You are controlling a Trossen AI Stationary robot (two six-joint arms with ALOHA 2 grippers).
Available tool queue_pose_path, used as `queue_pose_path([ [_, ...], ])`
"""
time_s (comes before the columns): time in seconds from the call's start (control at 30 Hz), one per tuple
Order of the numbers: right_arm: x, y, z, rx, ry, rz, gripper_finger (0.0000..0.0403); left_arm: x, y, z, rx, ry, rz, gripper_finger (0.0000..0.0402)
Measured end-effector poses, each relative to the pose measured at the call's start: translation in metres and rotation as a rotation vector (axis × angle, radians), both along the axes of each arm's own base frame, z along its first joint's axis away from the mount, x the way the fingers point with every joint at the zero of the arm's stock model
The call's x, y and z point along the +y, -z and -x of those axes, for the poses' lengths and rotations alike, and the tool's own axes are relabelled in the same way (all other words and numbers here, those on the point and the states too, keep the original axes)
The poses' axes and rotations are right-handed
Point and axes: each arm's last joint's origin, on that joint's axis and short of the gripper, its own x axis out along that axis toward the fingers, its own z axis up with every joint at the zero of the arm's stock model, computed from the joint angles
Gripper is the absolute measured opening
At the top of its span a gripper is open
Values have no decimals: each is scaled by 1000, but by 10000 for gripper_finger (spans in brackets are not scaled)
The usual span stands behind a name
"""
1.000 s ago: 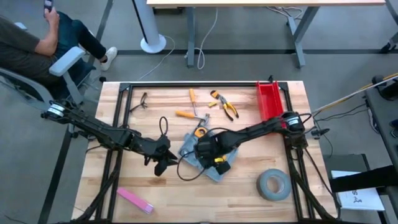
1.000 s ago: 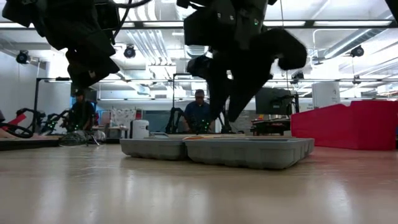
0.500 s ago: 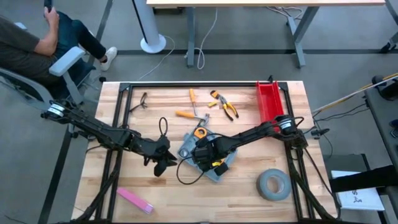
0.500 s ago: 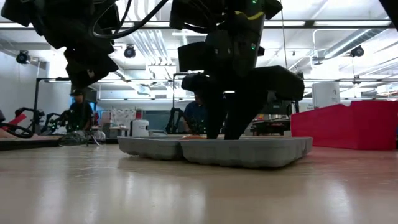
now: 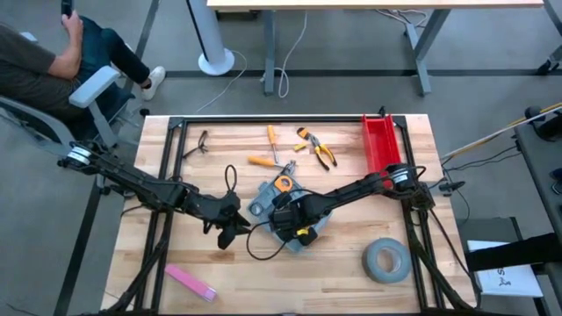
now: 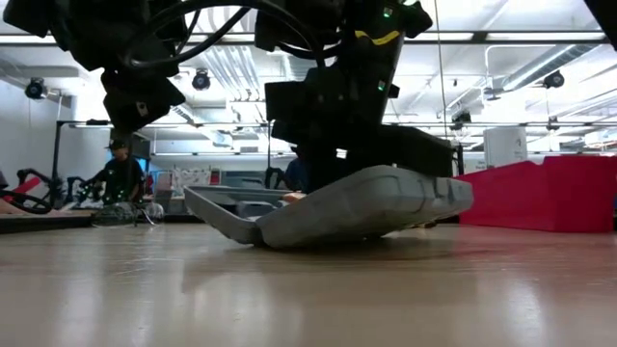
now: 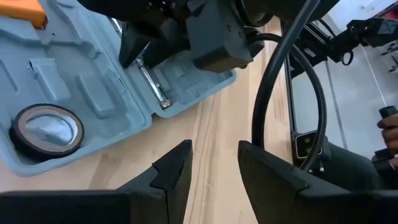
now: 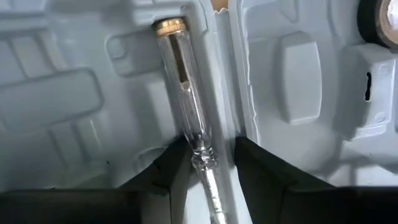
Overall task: Prefit tool cases
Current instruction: Remove the transparent flat screwdriver from the gray pre-fit tool case
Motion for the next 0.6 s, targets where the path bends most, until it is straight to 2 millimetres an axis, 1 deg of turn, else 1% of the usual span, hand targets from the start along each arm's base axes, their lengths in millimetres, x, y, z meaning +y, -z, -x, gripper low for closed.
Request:
queue_pose_path([
  [0.23,-1,2,-1,-12,0,13,86,0,0,0,1,4,2,137],
  [0.6,-2,-4,0,-29,10,19,50,-1,0,0,1,6,3,137],
])
